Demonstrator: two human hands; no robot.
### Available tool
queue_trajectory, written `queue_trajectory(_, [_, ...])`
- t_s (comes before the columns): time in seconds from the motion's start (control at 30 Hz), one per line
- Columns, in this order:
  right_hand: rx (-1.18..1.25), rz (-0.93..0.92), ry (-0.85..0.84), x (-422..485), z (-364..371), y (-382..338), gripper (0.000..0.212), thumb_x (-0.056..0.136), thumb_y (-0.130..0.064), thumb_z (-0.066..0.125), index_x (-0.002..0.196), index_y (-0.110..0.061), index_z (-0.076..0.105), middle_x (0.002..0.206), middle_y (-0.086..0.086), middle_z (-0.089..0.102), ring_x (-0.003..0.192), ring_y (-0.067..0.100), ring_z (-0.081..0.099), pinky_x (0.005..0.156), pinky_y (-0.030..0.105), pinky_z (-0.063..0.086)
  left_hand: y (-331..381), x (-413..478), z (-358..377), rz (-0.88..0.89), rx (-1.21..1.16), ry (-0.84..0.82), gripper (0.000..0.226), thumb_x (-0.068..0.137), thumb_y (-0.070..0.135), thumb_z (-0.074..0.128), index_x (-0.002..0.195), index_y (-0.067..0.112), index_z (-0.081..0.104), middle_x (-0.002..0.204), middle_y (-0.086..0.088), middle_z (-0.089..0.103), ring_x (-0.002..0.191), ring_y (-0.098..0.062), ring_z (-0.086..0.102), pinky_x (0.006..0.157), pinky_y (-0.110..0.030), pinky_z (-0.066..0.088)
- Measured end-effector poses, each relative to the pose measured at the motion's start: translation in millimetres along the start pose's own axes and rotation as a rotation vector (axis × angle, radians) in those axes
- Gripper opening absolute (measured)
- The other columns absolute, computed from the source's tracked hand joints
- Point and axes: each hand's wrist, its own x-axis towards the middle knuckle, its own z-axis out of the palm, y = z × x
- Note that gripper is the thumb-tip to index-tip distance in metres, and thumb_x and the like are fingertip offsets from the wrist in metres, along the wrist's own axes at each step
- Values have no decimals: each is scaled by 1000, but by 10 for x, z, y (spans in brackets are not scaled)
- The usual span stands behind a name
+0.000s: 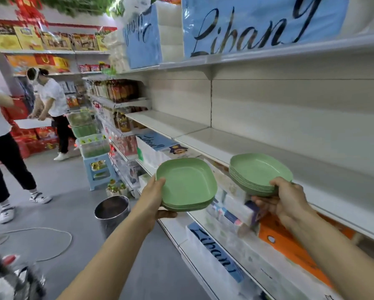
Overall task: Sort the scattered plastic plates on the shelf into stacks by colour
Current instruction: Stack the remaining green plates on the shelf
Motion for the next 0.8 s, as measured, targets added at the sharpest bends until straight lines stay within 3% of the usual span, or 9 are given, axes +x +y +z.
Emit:
queue_trajectory(0.13, [33,24,29,678,431,30,24,92,-5,45,114,2,38,73,30,57,37,30,62,35,28,51,136,801,60,6,34,-13,26,103,31,38,124,23,50,99,-9,56,71,-27,61,43,-33,55])
queue_trajectory(0.27, [59,30,84,1393,788,-21,24,93,-5,42,116,1,37,78,28,57,47,34,63,33,26,49,319,1723,121,9,100,-37,34,102,34,39,132,18,43,112,-13,53,80,-30,61,45,-33,56])
queue_trajectory(0.6, [35,-37,263,2549,1375,-114,36,96,-9,47,130,2,38,84,32,60,45,33,65,36,28,51,630,3299,495,18,143,-176,31,102,32,39,126,11,44,105,-13,53,71,-28,61,43,-30,54])
queue_trajectory(0.8, [58,-62,402,3010,1631,-71,41,94,-10,53,132,-4,38,90,27,62,50,32,65,39,30,52,708,4256,805,-9,202,-290,39,101,32,43,134,11,41,112,-14,50,76,-34,62,43,-33,55])
